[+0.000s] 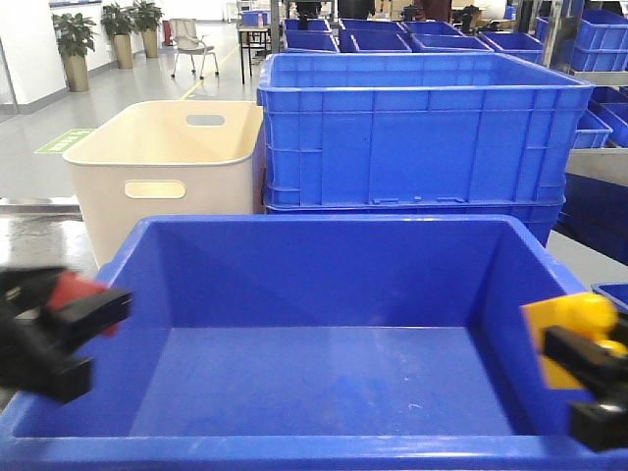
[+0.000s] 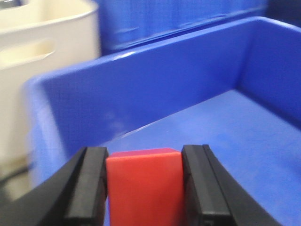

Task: Pick red and yellow blocks into blue bin
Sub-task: 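Extend both grippers holding the blocks over the blue bin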

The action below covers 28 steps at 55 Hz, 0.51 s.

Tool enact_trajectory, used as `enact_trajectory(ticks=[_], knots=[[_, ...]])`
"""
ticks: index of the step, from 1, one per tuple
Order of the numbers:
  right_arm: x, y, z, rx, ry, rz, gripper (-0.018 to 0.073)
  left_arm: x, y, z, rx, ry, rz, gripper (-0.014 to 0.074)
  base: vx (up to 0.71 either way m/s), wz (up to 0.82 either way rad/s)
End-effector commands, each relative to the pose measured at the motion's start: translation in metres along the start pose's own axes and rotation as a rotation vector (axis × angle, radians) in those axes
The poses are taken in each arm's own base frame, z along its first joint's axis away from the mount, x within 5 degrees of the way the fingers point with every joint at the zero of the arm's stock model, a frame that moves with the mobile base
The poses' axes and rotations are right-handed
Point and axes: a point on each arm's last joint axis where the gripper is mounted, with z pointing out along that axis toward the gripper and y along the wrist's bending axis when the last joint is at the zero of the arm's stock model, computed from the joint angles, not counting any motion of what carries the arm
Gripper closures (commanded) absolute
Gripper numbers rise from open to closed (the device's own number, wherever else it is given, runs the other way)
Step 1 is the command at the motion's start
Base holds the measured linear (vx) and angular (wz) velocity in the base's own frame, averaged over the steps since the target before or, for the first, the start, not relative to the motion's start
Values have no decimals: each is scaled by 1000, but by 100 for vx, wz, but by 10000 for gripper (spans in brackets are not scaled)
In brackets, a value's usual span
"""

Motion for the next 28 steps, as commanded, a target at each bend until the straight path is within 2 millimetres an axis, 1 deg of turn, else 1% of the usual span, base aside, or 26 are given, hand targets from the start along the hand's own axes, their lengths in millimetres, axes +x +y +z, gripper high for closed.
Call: enact_trajectory(ticks=[1, 7, 13, 17, 20, 23, 28], knots=[[-28, 5, 19, -13, -91, -50, 569, -33, -4, 20, 27, -112, 13, 594, 0, 0], [-41, 14, 50, -48, -84, -86, 566, -42, -8, 57, 59, -103, 3, 593, 0, 0], [-48, 16, 70, -63, -64, -87, 544, -44, -7, 79, 56, -94, 4, 579, 0, 0], [-50, 16, 77, -70, -51, -87, 498, -45, -8, 87, 54, -98, 5, 544, 0, 0], [-51, 16, 78, -69, -52, -86, 447, -46, -10, 88, 57, -100, 10, 500, 0, 0], [-51, 16, 78, -69, -53, -86, 380, -46, -11, 88, 57, -105, 17, 444, 0, 0], [-51, 15, 78, -68, -52, -85, 246, -47, -10, 88, 51, -111, 29, 323, 0, 0]])
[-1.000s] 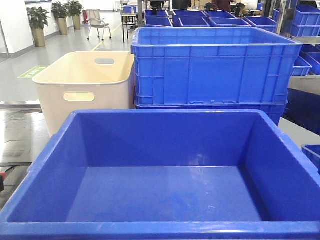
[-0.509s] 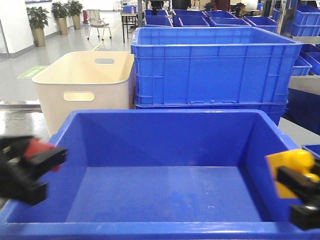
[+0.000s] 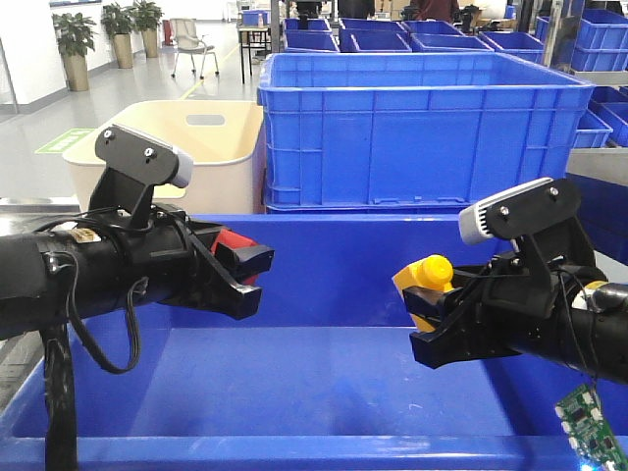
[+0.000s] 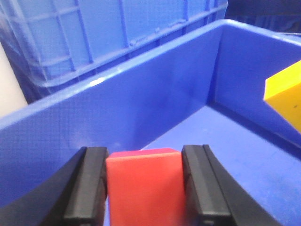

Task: Pick red and yellow blocks into blue bin
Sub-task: 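Extend both grippers holding the blocks over the blue bin, then open both grippers to drop the cube and brick into the bin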

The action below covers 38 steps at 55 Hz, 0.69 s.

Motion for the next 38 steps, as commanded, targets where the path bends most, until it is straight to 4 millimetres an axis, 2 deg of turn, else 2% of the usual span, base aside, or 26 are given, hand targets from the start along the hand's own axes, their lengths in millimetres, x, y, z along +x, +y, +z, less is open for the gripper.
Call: enact_trajectory(ticks=[1, 7, 12, 16, 21, 26, 29, 33, 38], knots=[[-22, -4, -12, 43, -119, -8, 214, -27, 2, -16, -54, -136, 1, 304, 0, 0], [-22, -4, -12, 47, -125, -8, 50, -28, 3, -16, -59, -142, 1, 164, 0, 0], [-23, -4, -13, 50, -130, -10, -42, -29, 3, -18, -63, -150, 1, 71, 0, 0], [-25, -4, -16, 54, -142, -10, -82, -31, 4, -19, -73, -163, 1, 35, 0, 0], [-28, -4, -23, 56, -162, -13, -77, -34, 3, -25, -78, -182, 5, 24, 0, 0], [-34, -3, -38, 62, -204, -17, -36, -42, 2, -39, -84, -215, 16, 27, 0, 0], [-39, -2, -51, 67, -235, -32, 17, -49, 1, -55, -85, -249, 29, 42, 0, 0], [-44, 0, -72, 74, -272, -68, 126, -58, -2, -78, -93, -283, 83, 94, 0, 0], [-48, 4, -103, 78, -306, -116, 370, -67, -6, -113, -103, -318, 155, 224, 0, 0]])
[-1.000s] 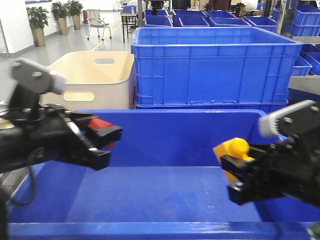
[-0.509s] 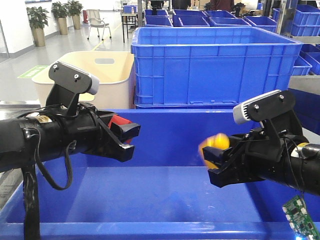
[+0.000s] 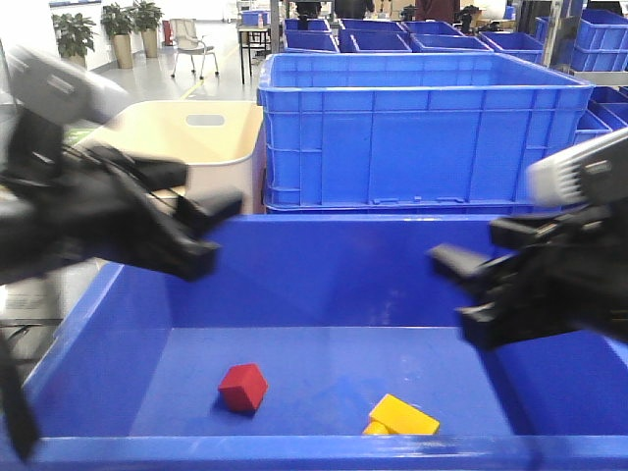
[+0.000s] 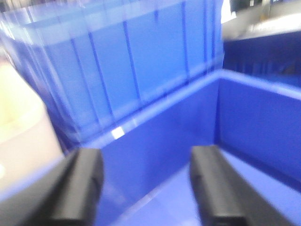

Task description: Pick red and yellow blocks into blue bin

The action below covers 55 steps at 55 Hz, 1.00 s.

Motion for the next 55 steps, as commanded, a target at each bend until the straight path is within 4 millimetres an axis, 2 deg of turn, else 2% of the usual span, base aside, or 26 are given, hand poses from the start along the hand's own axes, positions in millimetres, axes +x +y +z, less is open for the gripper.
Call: enact_trajectory(ticks=[1, 4, 9, 17, 19, 25, 32, 42, 55], knots=[[-27, -2, -39, 45, -135, -56, 430, -37, 4, -47, -55, -140, 59, 249, 0, 0], [-29, 1, -58, 32, -136, -51, 577, -41, 4, -66, -47, -130, 55, 367, 0, 0], [-27, 6, -82, 7, -97, -9, 573, -34, 2, -89, -41, -53, 59, 603, 0, 0], [-15, 10, -125, 37, -68, 46, 569, 6, -8, -122, -64, 30, 28, 599, 0, 0], [-9, 11, -133, 57, -78, 52, 569, 21, -12, -127, -70, 37, -4, 596, 0, 0], [19, 13, -157, 119, -103, 72, 569, 61, -25, -154, -96, 5, -66, 596, 0, 0], [43, 14, -177, 188, -129, 45, 569, 94, -35, -175, -124, -44, -83, 596, 0, 0], [58, 16, -190, 216, -155, 17, 569, 112, -41, -186, -122, -51, -88, 596, 0, 0], [58, 16, -190, 215, -153, 18, 569, 115, -43, -187, -112, -31, -89, 596, 0, 0]])
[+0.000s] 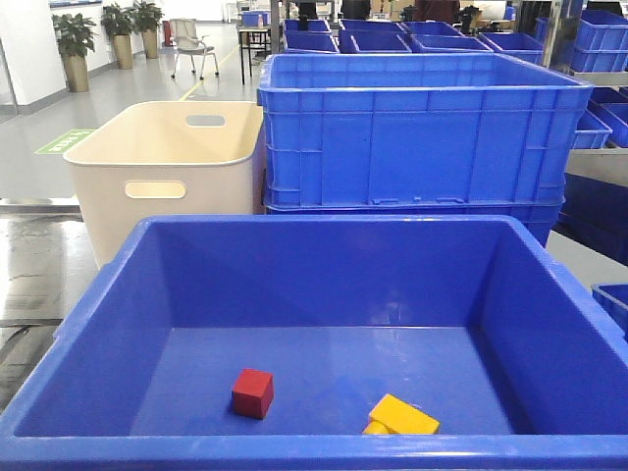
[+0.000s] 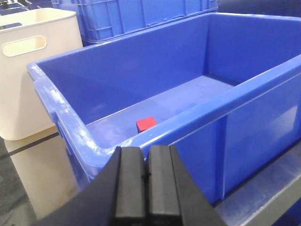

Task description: Pick red and yellow blocks into blue bin

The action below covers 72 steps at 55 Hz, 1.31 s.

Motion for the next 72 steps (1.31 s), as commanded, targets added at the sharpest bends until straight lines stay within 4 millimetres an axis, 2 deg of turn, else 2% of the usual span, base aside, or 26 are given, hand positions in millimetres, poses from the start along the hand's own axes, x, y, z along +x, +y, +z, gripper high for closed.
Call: enact_trajectory(ticks=[1, 17, 23, 28, 38, 43, 46, 51, 72], knots=[[-14, -2, -1, 15, -91, -14, 569, -13, 3, -2, -30, -85, -24, 596, 0, 0], [-14, -2, -1, 15, -91, -14, 569, -13, 3, -2, -31, -84, -19, 596, 0, 0], [-14, -2, -1, 15, -91, -14, 569, -8, 7, -6, -98, -95, 84, 596, 0, 0], [-14, -2, -1, 15, -91, -14, 569, 10, 12, -12, -212, -131, 71, 596, 0, 0], [-14, -2, -1, 15, -91, -14, 569, 76, 11, -15, -380, -218, -43, 595, 0, 0], [-14, -2, -1, 15, -91, -14, 569, 104, 10, -13, -428, -276, -52, 594, 0, 0], [-14, -2, -1, 15, -90, -14, 569, 115, 11, -9, -448, -308, -46, 594, 0, 0], [-14, -2, -1, 15, -91, -14, 569, 115, 11, -8, -440, -262, -54, 594, 0, 0], [-14, -2, -1, 15, -91, -14, 569, 116, 11, -8, -439, -257, -55, 594, 0, 0]])
